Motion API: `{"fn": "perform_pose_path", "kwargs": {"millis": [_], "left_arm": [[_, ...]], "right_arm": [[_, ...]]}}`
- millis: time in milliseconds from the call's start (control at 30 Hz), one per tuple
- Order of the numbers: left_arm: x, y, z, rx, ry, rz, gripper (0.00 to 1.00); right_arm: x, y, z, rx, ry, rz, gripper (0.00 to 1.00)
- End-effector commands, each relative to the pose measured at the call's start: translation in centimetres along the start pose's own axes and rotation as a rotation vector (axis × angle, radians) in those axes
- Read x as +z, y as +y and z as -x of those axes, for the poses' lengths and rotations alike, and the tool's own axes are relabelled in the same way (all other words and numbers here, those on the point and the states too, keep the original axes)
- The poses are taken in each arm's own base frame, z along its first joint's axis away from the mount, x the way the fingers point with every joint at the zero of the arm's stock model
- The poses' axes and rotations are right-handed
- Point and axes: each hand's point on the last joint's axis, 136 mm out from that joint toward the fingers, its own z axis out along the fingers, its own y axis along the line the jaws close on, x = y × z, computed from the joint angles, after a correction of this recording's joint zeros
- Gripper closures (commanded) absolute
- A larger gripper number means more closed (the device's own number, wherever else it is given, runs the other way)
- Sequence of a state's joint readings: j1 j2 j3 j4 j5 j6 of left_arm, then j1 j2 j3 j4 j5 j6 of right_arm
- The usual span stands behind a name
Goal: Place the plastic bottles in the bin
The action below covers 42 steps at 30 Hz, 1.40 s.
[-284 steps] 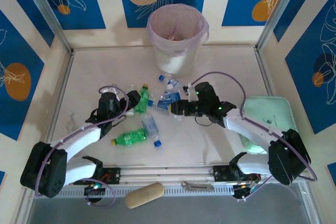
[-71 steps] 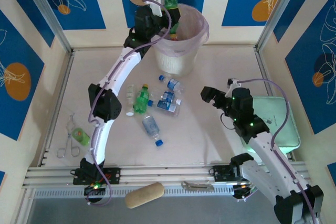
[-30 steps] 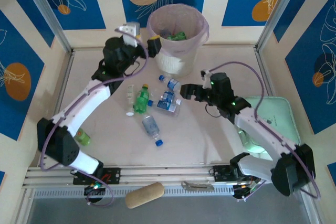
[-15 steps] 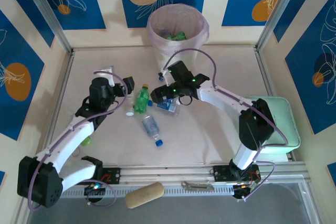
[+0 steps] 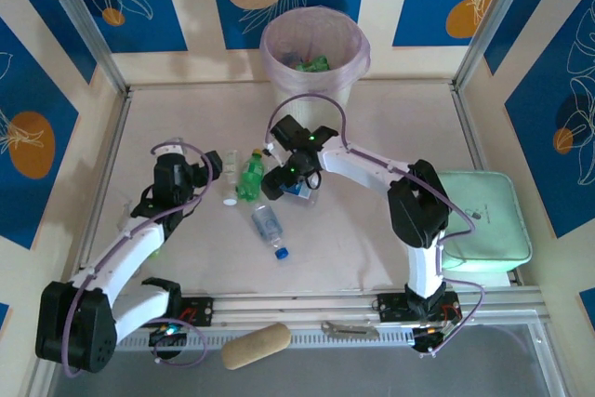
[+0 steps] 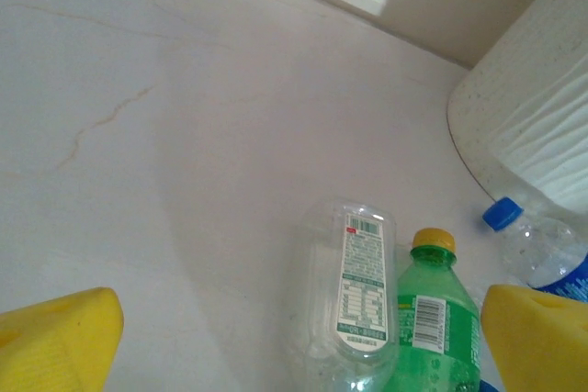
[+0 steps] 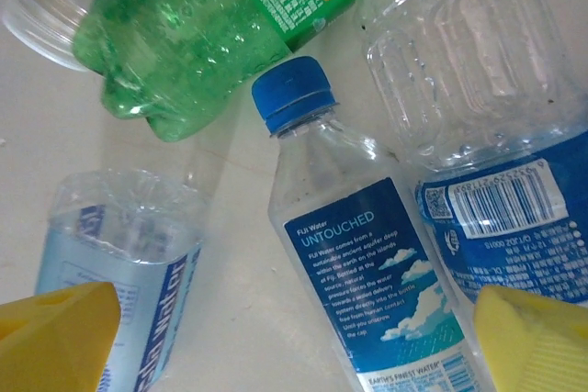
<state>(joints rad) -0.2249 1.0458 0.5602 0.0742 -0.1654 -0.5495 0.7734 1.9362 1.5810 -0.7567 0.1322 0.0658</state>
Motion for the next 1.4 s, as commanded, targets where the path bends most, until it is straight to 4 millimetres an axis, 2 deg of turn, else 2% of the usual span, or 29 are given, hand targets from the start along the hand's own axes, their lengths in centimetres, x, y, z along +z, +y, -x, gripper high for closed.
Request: {"fn": "perform_pose_path", "kwargs": {"millis": [0,300,867,1200,1367], "left_arm": [[0.2,-1.0,0.4,-0.049,0.001,-0.056,0.00],[0.6,-1.1,-0.6,-0.111,0.023,-0.085,0.00],[0.4,-0.8,-1.0,-0.134,0.015,-0.087,0.00],[0.3,-0.7,-1.1,-0.132,0.014,-0.082,0.00],[0.3,-0.6,-1.0,-0.134,0.011,-0.077,0.00]], "right_arm": [[0.7,-0.3,-0.9,-0.055,0.072,-0.049,0.01],[3.2,-0.5,-1.8,-0.109,0.144,-0.110,0.02],[5.7,-1.5,-3.1,-0.173,0.215,-0.191,0.27],[5.4,-1.2,-2.6,-0.185,0.184,-0.185,0.44],[3.7,-0.2,-1.2,-0.170,0.107,-0.131,0.49]]}}
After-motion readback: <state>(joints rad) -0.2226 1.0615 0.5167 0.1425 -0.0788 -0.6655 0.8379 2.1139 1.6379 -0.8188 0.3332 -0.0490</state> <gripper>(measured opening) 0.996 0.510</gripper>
